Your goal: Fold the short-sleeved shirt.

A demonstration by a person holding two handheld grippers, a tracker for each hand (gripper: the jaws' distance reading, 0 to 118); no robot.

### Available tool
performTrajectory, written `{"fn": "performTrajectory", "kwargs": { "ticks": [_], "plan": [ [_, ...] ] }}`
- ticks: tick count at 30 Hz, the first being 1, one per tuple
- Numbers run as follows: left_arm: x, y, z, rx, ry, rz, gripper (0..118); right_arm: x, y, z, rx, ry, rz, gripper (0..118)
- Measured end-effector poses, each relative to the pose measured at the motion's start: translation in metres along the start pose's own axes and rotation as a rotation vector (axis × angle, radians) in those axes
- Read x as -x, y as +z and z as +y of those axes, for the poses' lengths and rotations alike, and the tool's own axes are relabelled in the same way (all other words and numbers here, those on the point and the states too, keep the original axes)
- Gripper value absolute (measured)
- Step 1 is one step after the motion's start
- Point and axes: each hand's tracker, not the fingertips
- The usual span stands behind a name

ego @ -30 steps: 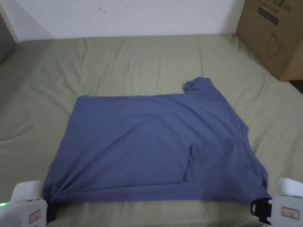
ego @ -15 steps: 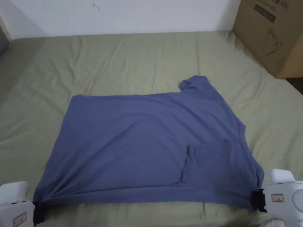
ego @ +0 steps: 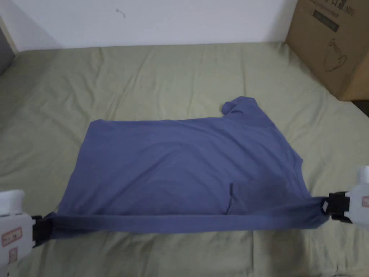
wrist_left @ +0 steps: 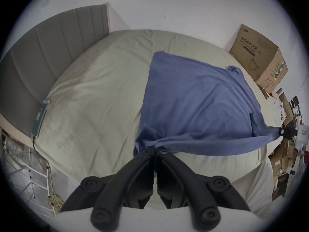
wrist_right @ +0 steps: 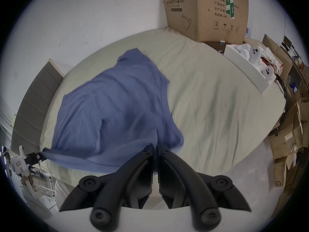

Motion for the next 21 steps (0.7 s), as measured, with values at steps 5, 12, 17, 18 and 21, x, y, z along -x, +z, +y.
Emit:
{"fn": "performTrajectory", "kwargs": {
  "ticks": [5, 12, 17, 18, 21],
  "plan": [
    [-0.01, -0.041, 0.058, 0.011, -0.03, 0.005, 1, 0.01, -0.045, 0.057, 0.022, 0.011, -0.048, 5],
    [-0.014, -0.104, 0.097, 0.084, 0.01, 0.018, 31, 0.008, -0.123, 0.107, 0.097, -0.182, -0.059, 18],
    [0.01, -0.092, 0.083, 0.076, 0.094, 0.022, 101, 0.007, -0.11, 0.1, 0.051, -0.147, -0.063, 67],
    [0.016, -0.085, 0.078, 0.063, 0.113, 0.019, 101, 0.008, -0.104, 0.096, 0.045, -0.125, -0.054, 67],
    [0.03, -0.062, 0.056, 0.053, 0.153, 0.027, 74, 0.013, -0.081, 0.074, 0.015, -0.047, -0.065, 59]
  ]
}}
